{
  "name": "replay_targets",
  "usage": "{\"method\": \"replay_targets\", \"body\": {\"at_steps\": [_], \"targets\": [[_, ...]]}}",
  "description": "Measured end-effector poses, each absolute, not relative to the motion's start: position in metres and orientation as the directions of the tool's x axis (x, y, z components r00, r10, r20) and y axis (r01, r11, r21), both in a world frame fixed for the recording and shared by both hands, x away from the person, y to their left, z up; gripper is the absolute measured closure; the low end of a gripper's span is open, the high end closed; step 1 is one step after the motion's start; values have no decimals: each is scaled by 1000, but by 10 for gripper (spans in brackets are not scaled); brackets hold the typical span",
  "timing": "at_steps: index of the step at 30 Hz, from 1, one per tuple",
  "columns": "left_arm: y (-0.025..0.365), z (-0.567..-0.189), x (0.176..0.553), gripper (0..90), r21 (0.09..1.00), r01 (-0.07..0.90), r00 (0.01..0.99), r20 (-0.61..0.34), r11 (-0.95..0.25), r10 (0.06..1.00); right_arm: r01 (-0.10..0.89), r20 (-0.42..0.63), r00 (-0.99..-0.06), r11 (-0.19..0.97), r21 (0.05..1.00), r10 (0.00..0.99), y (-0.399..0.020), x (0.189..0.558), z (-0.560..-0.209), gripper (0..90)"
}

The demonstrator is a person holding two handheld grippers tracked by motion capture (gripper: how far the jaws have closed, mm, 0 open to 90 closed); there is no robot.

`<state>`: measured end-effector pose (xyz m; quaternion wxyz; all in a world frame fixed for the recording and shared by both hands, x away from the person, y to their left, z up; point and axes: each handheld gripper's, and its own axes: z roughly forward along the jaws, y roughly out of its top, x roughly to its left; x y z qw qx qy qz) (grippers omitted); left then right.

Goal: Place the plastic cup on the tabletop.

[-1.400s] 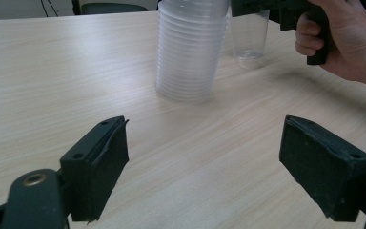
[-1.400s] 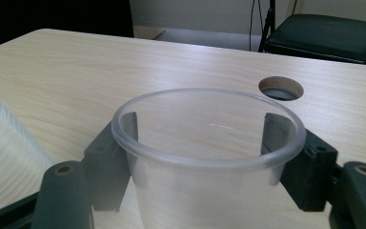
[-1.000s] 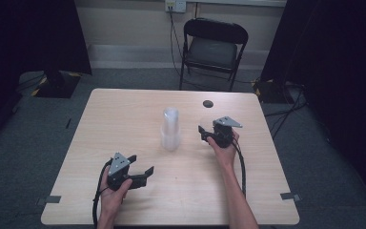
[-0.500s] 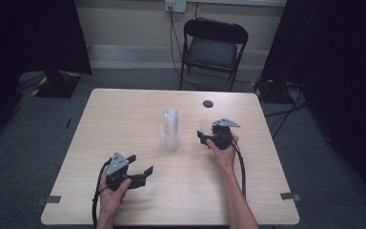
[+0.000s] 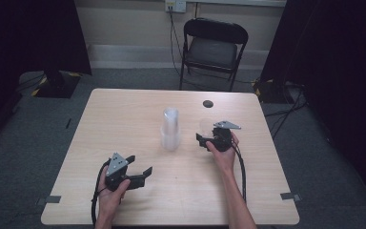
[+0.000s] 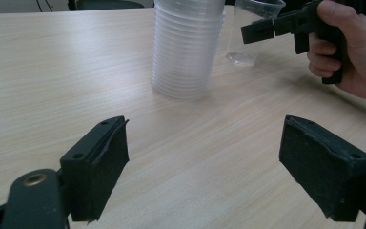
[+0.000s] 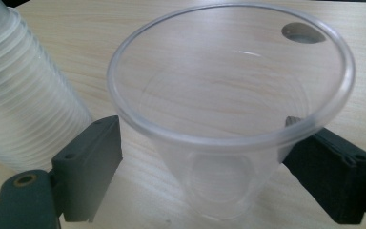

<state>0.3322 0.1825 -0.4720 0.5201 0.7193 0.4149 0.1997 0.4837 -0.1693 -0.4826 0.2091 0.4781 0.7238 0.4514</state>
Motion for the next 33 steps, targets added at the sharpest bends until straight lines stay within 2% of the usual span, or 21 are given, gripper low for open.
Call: {"method": "replay_targets", "body": {"at_steps": [24,30,33], "targets": [[192,-470,331,155,915,386,525,-117,-114,843,503,152,-451,110,858,880,-178,449,-478,163],[195,-471,330,157,913,398,537,-152,-91,830,505,156,-452,107,856,878,-183,435,-476,169],[192,-470,329,157,916,382,521,-108,-119,846,499,156,-455,106,860,877,-185,428,-472,170]]}}
